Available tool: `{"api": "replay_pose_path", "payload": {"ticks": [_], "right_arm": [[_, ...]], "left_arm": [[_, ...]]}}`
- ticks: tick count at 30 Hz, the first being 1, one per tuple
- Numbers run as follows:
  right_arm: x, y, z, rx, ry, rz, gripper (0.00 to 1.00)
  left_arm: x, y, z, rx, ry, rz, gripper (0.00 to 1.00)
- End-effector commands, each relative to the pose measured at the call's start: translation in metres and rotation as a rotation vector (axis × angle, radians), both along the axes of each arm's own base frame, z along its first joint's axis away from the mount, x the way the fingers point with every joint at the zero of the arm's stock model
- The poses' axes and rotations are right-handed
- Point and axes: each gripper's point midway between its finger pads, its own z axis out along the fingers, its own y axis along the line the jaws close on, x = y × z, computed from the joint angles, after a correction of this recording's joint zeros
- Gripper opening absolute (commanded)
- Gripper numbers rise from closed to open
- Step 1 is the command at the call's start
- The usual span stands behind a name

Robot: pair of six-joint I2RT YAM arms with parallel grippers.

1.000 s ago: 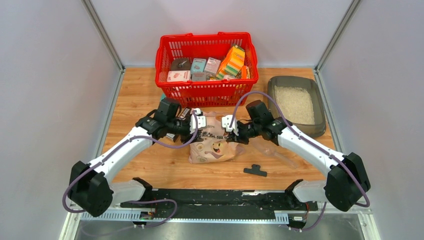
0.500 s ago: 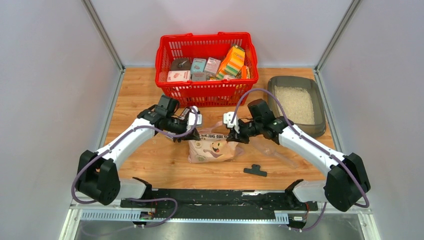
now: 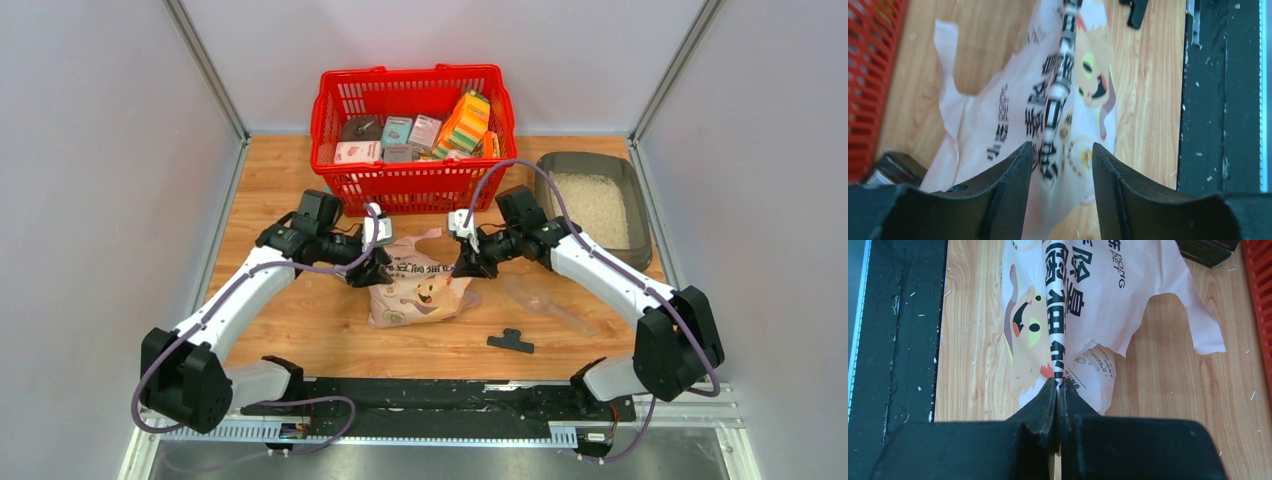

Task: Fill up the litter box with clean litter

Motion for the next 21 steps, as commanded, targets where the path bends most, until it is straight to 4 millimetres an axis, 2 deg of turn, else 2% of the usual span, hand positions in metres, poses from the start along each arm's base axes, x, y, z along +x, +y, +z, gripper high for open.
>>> {"api": "replay_pose_path", "payload": {"ticks": [1, 7, 8, 9, 12, 13, 16, 20, 21], "right_arm": [[0.011, -0.004, 0.004, -0.023, 0.008, -0.018, 0.00], [0.008, -0.004, 0.008, -0.020, 0.017, -0.010, 0.00], [0.008, -0.004, 0.008, -0.019, 0.013, -0.009, 0.00], [0.007, -0.005, 0.008, -0.021, 0.014, -0.011, 0.00], [0.006, -0.007, 0.007, -0.027, 0.011, -0.018, 0.00], [0.006, -0.008, 0.007, -0.029, 0.006, -0.023, 0.00], [0.009, -0.020, 0.007, -0.032, 0.017, -0.066, 0.00], [0.016, -0.054, 0.009, -0.059, 0.011, -0.119, 0.00], [0.010, -0.064, 0.005, -0.087, 0.038, -0.125, 0.00]], "left_arm": [[0.018, -0.036, 0.034, -0.099, -0.176, -0.021, 0.57], [0.033, -0.080, 0.024, -0.129, -0.216, -0.079, 0.59], [0.034, -0.088, 0.015, -0.119, -0.191, -0.080, 0.58], [0.038, -0.095, 0.018, -0.135, -0.206, -0.081, 0.58], [0.040, -0.107, 0.013, -0.145, -0.147, -0.070, 0.49], [0.041, -0.110, 0.017, -0.151, -0.139, -0.074, 0.35], [0.037, -0.106, 0.011, -0.115, -0.102, -0.087, 0.00], [0.031, -0.096, 0.004, -0.100, -0.072, -0.053, 0.00], [0.029, -0.094, 0.001, -0.098, -0.057, -0.044, 0.00]]}}
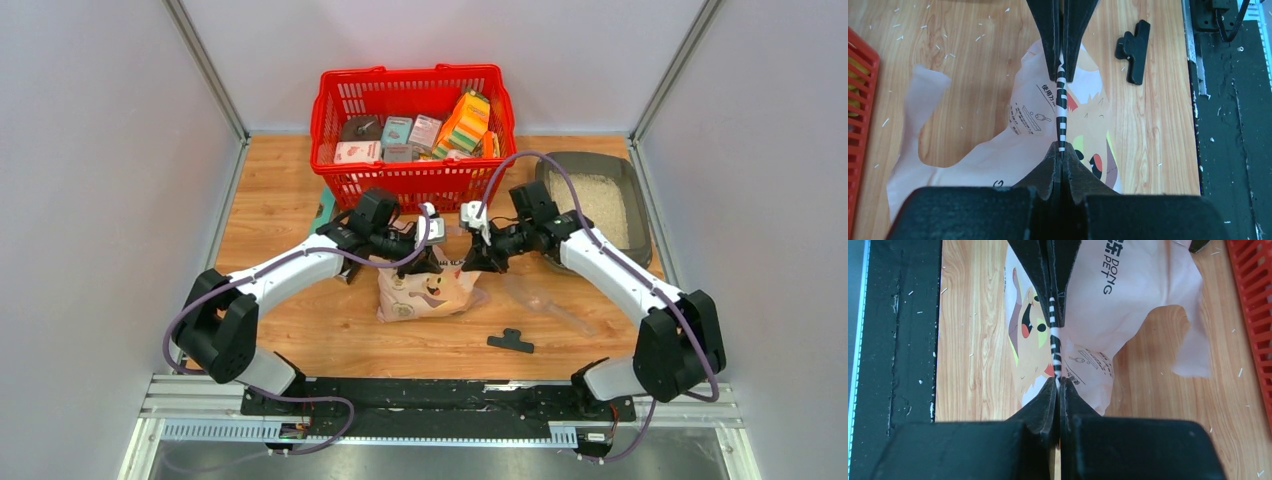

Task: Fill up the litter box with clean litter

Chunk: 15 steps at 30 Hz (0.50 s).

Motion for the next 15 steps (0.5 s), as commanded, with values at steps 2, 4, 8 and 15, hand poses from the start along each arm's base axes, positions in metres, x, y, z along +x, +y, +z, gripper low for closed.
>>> {"api": "replay_pose_path", "payload": {"ticks": [2, 4, 8, 15], "right_arm": [[0.000, -0.063, 0.005, -0.098, -0.014, -0.086, 0.00], [-0.012, -0.074, 0.007, -0.121, 0.012, -0.087, 0.02], [-0.024, -0.080, 0.013, -0.125, 0.030, -0.087, 0.08], [-0.047, -0.096, 0.009, -0.191, -0.007, -0.051, 0.35]], "left_arm": [[0.006, 0.009, 0.017, -0.034, 0.003, 0.074, 0.00], [0.005, 0.009, 0.015, -0.043, 0.013, 0.085, 0.00], [0.007, 0.009, 0.013, -0.044, 0.016, 0.102, 0.00], [0.009, 0.008, 0.011, -0.033, 0.025, 0.097, 0.00]]}}
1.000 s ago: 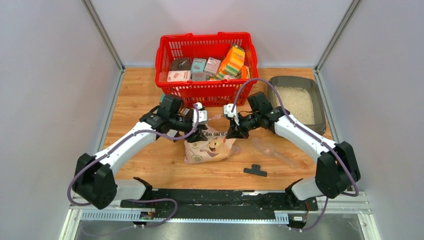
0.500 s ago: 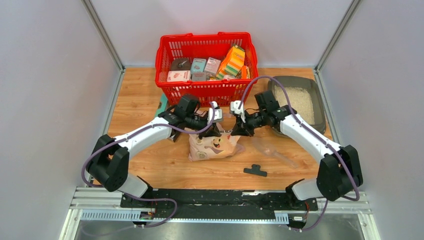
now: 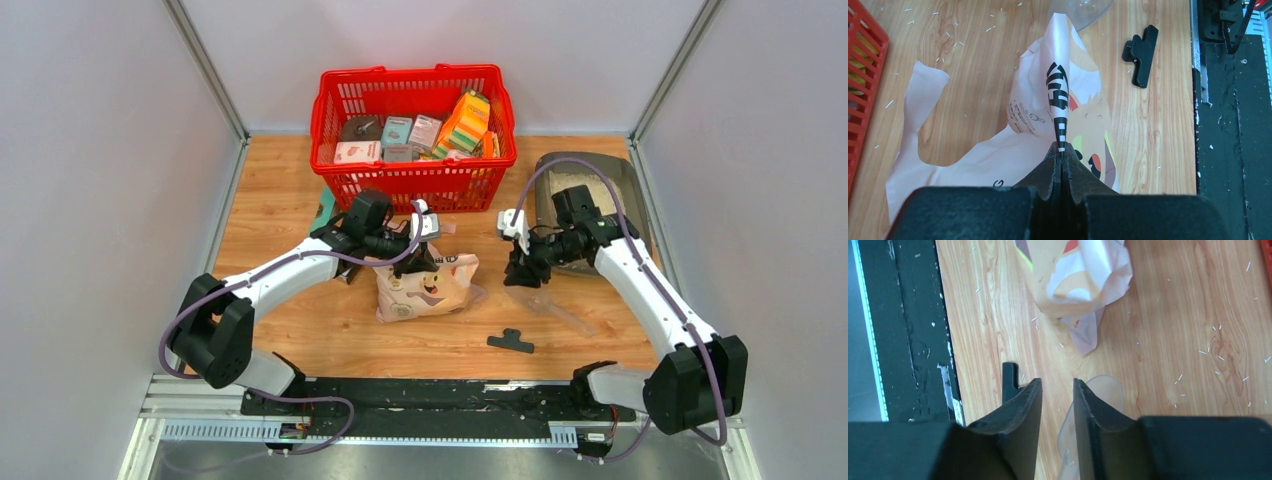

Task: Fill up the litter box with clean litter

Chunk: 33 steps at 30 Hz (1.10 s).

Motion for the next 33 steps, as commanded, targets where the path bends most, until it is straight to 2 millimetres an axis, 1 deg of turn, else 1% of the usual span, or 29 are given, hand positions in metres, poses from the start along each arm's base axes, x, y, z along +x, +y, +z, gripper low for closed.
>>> {"api": "replay_pose_path", "payload": {"ticks": [1, 2, 3, 4, 5, 6, 7, 10, 11, 12, 13, 14, 15, 17, 18, 21, 23, 25, 26, 28, 29, 33], "right_arm": [[-0.031, -0.018, 0.002, -0.073, -0.078, 0.095, 0.42], [-0.035, -0.024, -0.005, -0.105, -0.087, 0.096, 0.45], [-0.031, -0.024, -0.011, -0.103, -0.123, 0.079, 0.48], [-0.028, -0.024, -0.005, -0.082, -0.132, 0.007, 0.53], [-0.022, -0.020, -0.001, -0.056, -0.157, -0.020, 0.56], [-0.007, -0.013, 0.010, -0.011, -0.209, -0.046, 0.59], [-0.001, -0.007, 0.015, 0.024, -0.175, -0.092, 0.63], [0.018, 0.011, 0.029, 0.068, -0.131, -0.095, 0.63], [0.007, 0.011, 0.025, 0.053, -0.084, -0.044, 0.62], [0.001, 0.010, 0.022, 0.037, -0.055, -0.007, 0.61], [-0.003, 0.010, 0.015, 0.008, -0.027, 0.050, 0.59], [-0.010, 0.003, 0.006, -0.035, -0.043, 0.133, 0.58], [-0.033, -0.008, -0.006, -0.087, 0.052, 0.174, 0.57], [-0.055, -0.025, -0.031, -0.179, 0.148, 0.237, 0.57], [-0.070, -0.033, -0.037, -0.206, 0.191, 0.286, 0.56], [-0.090, -0.044, -0.053, -0.244, 0.272, 0.308, 0.55], [-0.087, -0.044, -0.061, -0.248, 0.259, 0.291, 0.54], [-0.087, -0.047, -0.075, -0.285, 0.294, 0.244, 0.53], [-0.081, -0.049, -0.083, -0.315, 0.276, 0.237, 0.53], [-0.081, -0.053, -0.095, -0.346, 0.321, 0.206, 0.53], [-0.075, -0.054, -0.101, -0.360, 0.309, 0.194, 0.52], [-0.072, -0.055, -0.115, -0.380, 0.336, 0.194, 0.50]], "left_arm": [[0.004, 0.004, 0.010, -0.008, -0.006, 0.024, 0.00], [0.004, 0.003, 0.010, -0.010, -0.008, 0.021, 0.00], [0.003, 0.003, 0.010, -0.009, -0.008, 0.022, 0.00], [0.004, 0.004, 0.009, -0.009, -0.007, 0.024, 0.00], [0.003, 0.004, 0.009, -0.008, -0.004, 0.024, 0.00], [0.004, 0.004, 0.010, -0.009, -0.007, 0.024, 0.00], [0.004, 0.004, 0.010, -0.008, -0.008, 0.025, 0.00], [0.004, 0.004, 0.009, -0.001, -0.003, 0.021, 0.00], [0.004, 0.004, 0.008, 0.005, -0.002, 0.022, 0.00], [0.005, 0.005, 0.008, 0.010, 0.002, 0.021, 0.00], [0.005, 0.005, 0.008, 0.014, 0.001, 0.020, 0.00], [0.005, 0.005, 0.007, 0.016, -0.002, 0.016, 0.00], [0.005, 0.006, 0.007, 0.019, -0.001, 0.017, 0.00], [0.004, 0.005, 0.007, 0.018, -0.002, 0.013, 0.00], [0.003, 0.005, 0.006, 0.020, 0.004, 0.012, 0.00], [0.003, 0.005, 0.006, 0.019, 0.005, 0.014, 0.00], [0.004, 0.005, 0.006, 0.019, 0.008, 0.016, 0.00], [0.004, 0.004, 0.007, 0.019, 0.009, 0.015, 0.00], [0.005, 0.004, 0.007, 0.021, 0.008, 0.017, 0.00], [0.004, 0.004, 0.008, 0.021, 0.011, 0.014, 0.00], [0.004, 0.005, 0.007, 0.025, 0.012, 0.015, 0.00], [0.004, 0.004, 0.007, 0.027, 0.020, 0.012, 0.00]]}}
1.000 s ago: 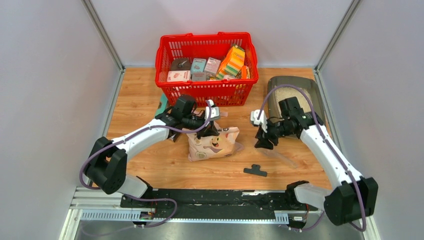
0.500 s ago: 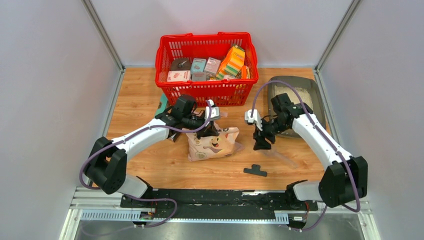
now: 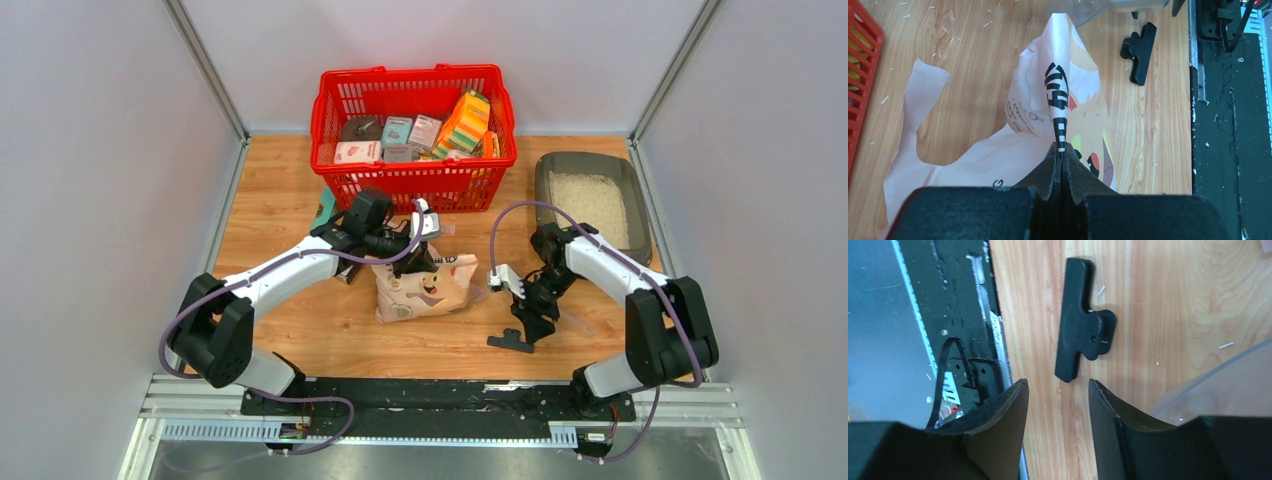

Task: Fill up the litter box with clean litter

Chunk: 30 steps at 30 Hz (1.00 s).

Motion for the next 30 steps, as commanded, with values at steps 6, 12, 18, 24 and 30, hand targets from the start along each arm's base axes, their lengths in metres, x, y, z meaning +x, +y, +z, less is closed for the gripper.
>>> {"api": "replay_pose_path", "payload": {"ticks": [6, 12, 18, 24, 30], "right_arm": [[0.019, 0.006, -0.023, -0.021, -0.006, -0.021, 0.46], [0.022, 0.014, -0.035, -0.024, 0.032, -0.044, 0.45], [0.019, 0.018, -0.042, -0.028, 0.061, -0.029, 0.43], [0.018, 0.021, -0.046, -0.045, 0.098, -0.022, 0.29], [0.021, 0.023, -0.029, -0.039, 0.096, -0.011, 0.00]], "left_arm": [[0.006, 0.003, 0.008, 0.013, 0.003, 0.018, 0.00], [0.003, 0.005, 0.007, 0.022, 0.011, 0.015, 0.00], [0.002, 0.007, 0.007, 0.027, 0.013, 0.016, 0.00], [0.004, 0.006, 0.007, 0.034, 0.014, 0.020, 0.00], [0.003, 0.006, 0.007, 0.037, 0.017, 0.011, 0.00]]}}
